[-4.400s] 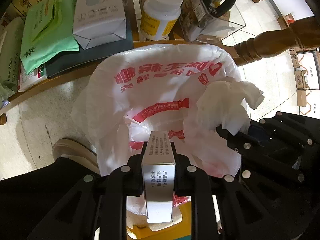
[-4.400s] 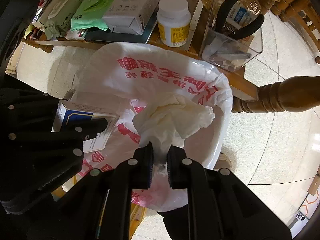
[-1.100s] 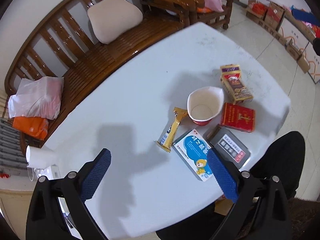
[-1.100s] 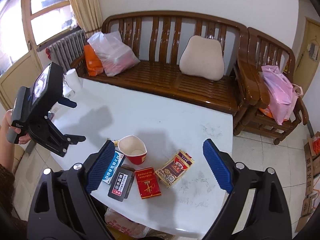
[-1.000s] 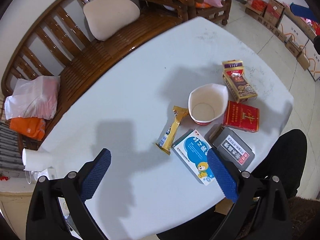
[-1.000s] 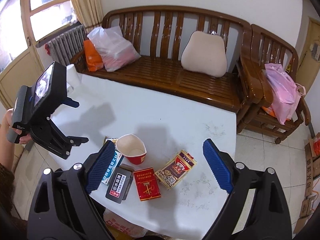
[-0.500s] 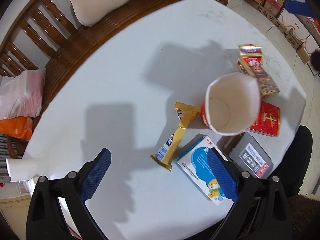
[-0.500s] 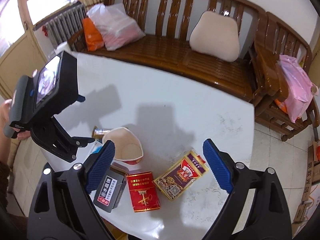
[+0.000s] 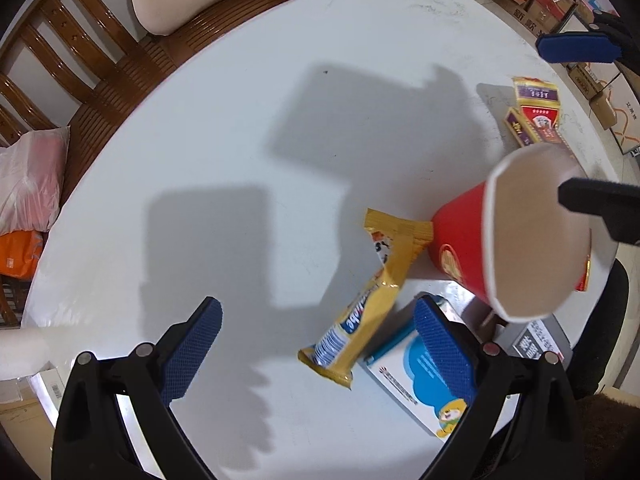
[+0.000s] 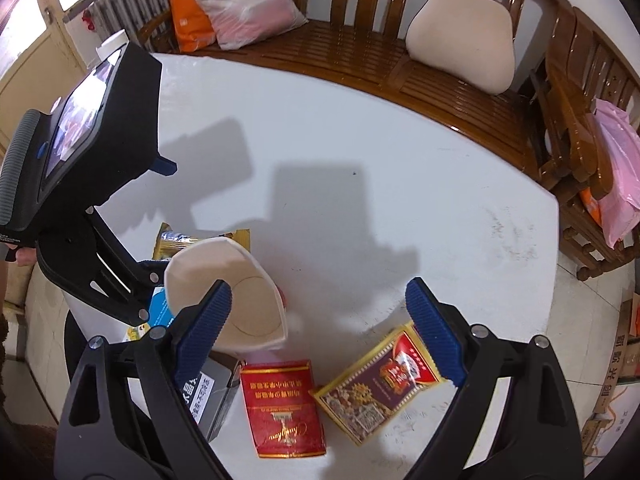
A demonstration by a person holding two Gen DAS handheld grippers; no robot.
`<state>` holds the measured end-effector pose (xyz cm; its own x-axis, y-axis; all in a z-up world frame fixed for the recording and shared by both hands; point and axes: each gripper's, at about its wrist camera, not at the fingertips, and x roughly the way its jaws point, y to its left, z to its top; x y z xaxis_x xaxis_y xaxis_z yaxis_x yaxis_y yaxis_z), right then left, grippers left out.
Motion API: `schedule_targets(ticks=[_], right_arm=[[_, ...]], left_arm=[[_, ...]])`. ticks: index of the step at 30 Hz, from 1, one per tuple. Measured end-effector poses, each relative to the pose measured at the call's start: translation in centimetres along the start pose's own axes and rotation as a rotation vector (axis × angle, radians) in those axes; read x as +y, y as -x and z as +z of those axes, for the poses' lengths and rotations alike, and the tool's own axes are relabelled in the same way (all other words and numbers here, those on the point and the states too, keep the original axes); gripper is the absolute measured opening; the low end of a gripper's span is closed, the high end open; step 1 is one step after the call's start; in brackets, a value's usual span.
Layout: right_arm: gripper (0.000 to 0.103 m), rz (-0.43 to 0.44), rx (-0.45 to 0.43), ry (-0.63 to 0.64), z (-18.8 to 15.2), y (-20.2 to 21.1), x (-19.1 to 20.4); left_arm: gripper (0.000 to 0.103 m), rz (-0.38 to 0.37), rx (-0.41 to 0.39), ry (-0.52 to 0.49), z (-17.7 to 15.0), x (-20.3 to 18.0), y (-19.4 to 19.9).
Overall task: Collect trash
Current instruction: 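Grasp the yellow snack wrapper with the left tool while the right tool grasps the red cup rim, then lift the wrapper and red cup and carry them toward the trash bag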
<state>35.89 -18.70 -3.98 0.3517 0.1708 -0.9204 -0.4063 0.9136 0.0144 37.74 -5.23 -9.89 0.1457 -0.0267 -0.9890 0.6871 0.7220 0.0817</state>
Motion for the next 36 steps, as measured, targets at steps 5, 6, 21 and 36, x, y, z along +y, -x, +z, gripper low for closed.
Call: schedule_targets(ticks=[5, 6, 21, 36], right_arm=[[0.077, 0.015, 0.041, 0.005, 0.4, -1.9, 0.3], [0.075, 0.018, 0.047, 0.005, 0.5, -2.1, 0.3], [0.028, 0.086, 0.089, 0.0, 0.6, -4.1, 0.9], [0.005, 0.051, 0.077, -0.018, 0.4, -3.8, 1.4]], left_arm=[[0.094, -0.011, 0.015, 0.003, 0.3, 0.5, -1.3], [0.094, -0.014, 0.017, 0.005, 0.3, 0.6, -1.5], [0.066, -0.093, 0.022, 0.002, 0.8, 1.1, -2.8], [0.015, -0.062, 0.011, 0.066, 0.2, -1.0, -1.9]])
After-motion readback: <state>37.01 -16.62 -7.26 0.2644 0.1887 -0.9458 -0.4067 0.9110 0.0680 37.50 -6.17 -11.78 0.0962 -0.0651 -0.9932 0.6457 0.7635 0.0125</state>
